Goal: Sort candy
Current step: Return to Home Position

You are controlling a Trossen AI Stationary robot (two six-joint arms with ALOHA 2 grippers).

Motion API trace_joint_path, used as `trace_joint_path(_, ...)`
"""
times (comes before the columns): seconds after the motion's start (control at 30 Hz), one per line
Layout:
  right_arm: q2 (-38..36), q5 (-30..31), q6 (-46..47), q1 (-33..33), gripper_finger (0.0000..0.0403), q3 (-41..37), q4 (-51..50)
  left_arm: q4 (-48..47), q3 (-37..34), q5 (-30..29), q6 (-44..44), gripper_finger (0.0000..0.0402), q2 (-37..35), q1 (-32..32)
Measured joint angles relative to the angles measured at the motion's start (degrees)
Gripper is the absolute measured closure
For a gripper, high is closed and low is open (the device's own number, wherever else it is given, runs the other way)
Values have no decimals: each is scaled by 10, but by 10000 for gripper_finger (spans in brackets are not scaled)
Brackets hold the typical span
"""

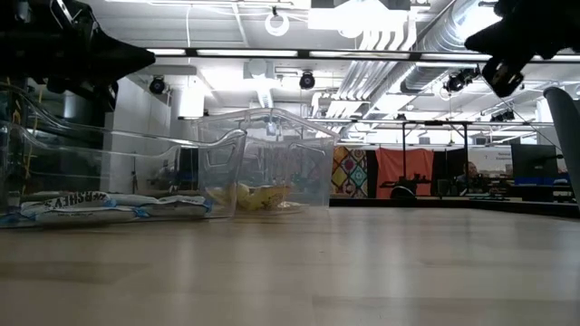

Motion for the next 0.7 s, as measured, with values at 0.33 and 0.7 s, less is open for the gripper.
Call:
trace_joint_path(0.33,-131,-112,-86,-99,403,-132,133,0,0,0,0,401,0,0)
trace_joint_path(0.7,-193,-118,-207,-101,403,-187,133,0,0,-1,0,401,0,0)
